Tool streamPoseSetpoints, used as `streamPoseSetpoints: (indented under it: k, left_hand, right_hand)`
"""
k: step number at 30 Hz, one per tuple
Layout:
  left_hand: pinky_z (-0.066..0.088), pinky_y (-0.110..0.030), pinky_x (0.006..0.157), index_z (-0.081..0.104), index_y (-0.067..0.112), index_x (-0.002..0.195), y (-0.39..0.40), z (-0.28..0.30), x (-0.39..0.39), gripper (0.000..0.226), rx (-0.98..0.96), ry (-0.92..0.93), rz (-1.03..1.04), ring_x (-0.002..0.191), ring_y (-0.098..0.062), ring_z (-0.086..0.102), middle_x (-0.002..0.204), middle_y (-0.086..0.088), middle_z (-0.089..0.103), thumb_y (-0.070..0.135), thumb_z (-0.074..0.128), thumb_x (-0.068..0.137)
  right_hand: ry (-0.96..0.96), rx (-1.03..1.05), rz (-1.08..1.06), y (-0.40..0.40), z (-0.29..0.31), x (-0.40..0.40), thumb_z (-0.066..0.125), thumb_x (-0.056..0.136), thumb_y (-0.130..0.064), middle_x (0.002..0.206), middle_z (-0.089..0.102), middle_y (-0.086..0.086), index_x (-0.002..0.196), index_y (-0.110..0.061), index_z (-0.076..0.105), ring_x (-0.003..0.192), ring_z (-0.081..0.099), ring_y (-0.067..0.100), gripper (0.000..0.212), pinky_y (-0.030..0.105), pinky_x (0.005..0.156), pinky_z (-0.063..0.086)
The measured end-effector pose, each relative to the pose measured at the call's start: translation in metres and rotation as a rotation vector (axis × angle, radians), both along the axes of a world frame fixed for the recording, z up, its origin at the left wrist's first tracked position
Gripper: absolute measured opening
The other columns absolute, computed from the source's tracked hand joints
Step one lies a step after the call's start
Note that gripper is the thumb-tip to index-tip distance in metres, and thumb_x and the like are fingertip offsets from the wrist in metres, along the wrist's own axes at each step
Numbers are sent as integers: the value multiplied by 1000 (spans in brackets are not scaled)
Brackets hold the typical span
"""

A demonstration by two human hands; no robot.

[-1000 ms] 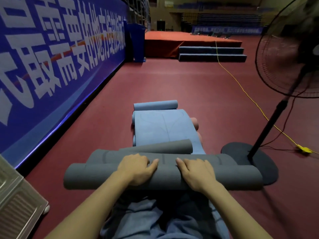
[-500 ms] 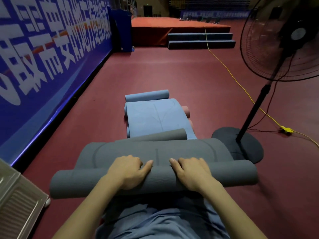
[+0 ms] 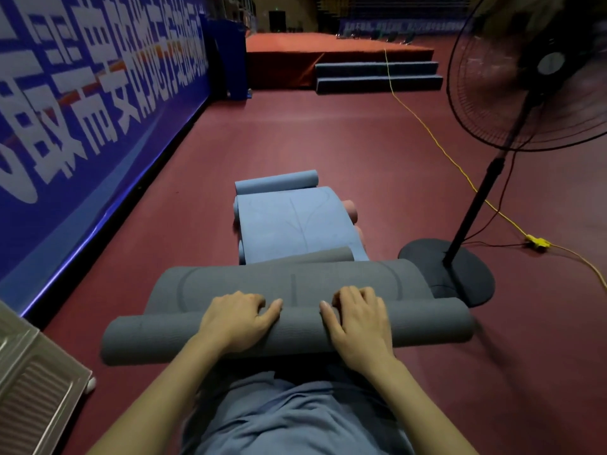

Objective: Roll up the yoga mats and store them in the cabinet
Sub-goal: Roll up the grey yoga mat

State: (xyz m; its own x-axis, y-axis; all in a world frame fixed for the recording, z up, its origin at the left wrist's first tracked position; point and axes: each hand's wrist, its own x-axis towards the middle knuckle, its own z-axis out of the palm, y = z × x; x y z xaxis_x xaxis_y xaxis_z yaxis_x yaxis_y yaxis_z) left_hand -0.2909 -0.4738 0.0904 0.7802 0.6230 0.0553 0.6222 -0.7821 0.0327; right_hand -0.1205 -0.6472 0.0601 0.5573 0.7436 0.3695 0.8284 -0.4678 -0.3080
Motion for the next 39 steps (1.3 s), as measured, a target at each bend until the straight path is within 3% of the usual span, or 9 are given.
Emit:
streamPoseSetpoints:
  k: [6,12,15,18,21,26,32,35,39]
  left_hand:
    - [37,-38,64,62,12,73,11,-5,6,73,12,-65,25,76,-31,61,72,-6,67,72,25,93]
    - [40,-38,84,69,22,87,15,-3,13,66,-8,-79,56,92,-31,64,93,-5,74,73,28,89]
    - [42,-40,93,70,25,86,15,-5,12,71,-18,-99,92,94,-25,63,95,1,72,78,22,84]
    - [39,-40,98,72,28,97,22,-10,12,63,-10,-126,107,115,-19,51,119,8,56,76,33,87]
    - [42,-39,87,64,23,106,28,-7,19,54,-3,-192,134,102,-21,48,101,4,51,67,40,87]
    - [36,-36,56,43,19,59,19,-4,21,58,43,-325,128,64,-25,53,60,3,48,64,24,92]
    - [27,-33,54,40,23,54,5,2,7,66,115,-286,87,54,-17,45,55,6,46,74,21,93]
    - [37,-35,59,56,23,66,-1,-3,-4,71,72,-288,85,64,-18,55,67,6,56,76,18,93]
    - [45,-48,100,65,6,114,-20,-32,-12,66,201,-176,42,100,-33,60,106,-10,66,62,35,98]
  right_hand:
    - [150,35,63,-14,0,7,39,97,-57,107,68,-4,105,-25,66,119,49,25,43,40,101,41]
    - [74,-98,114,-22,-4,0,23,100,-58,152,48,-6,145,-25,49,149,28,27,62,40,124,5]
    - [39,-148,93,-23,-9,-5,21,102,-57,154,44,-7,148,-25,45,149,27,28,62,44,124,4]
    - [13,-151,78,-19,-8,-3,22,101,-58,142,54,-7,143,-24,52,139,40,29,62,42,122,9]
    - [28,-225,84,-6,5,6,13,96,-63,134,57,-8,138,-28,53,129,43,25,69,40,120,13]
    - [77,-406,117,17,23,26,0,88,-67,136,55,-4,136,-31,49,122,44,26,78,41,112,23]
    - [121,-455,124,18,22,34,6,93,-68,139,53,1,139,-33,48,133,39,26,71,42,113,22]
    - [162,-456,112,28,25,36,17,102,-60,138,54,2,134,-32,52,133,40,27,55,43,111,24]
    - [180,-485,115,38,28,39,19,103,-58,139,54,4,132,-31,55,133,41,29,53,44,108,27]
